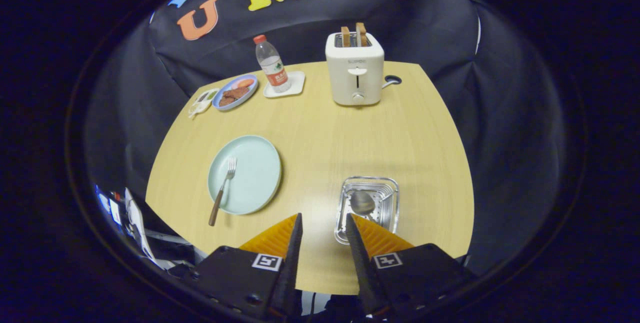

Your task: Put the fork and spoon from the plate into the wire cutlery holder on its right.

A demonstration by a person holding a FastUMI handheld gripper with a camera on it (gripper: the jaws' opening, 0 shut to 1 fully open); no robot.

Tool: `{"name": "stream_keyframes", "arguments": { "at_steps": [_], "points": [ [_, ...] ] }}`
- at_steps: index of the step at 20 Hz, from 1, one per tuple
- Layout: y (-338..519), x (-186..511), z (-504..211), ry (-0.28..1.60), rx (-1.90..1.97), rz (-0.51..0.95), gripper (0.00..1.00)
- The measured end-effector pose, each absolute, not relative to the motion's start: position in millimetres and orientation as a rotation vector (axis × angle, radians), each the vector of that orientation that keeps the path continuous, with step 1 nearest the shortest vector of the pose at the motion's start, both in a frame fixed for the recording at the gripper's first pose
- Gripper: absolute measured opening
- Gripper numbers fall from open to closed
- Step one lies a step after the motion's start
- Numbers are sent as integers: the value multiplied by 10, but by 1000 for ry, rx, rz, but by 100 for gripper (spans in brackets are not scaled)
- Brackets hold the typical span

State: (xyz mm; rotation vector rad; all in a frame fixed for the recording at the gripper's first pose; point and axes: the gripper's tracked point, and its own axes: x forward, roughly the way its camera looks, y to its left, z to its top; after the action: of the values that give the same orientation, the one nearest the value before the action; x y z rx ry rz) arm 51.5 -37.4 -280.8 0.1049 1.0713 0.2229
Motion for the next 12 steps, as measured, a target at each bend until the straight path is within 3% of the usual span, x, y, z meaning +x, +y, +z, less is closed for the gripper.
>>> {"name": "stream_keyframes", "arguments": {
  "at_steps": [3,5,12],
  "points": [
    [34,482,-2770,1052,126,271,83],
    [272,485,-2795,1040,121,280,96],
    [1145,337,-3019,1066,110,309,97]
  ]
}}
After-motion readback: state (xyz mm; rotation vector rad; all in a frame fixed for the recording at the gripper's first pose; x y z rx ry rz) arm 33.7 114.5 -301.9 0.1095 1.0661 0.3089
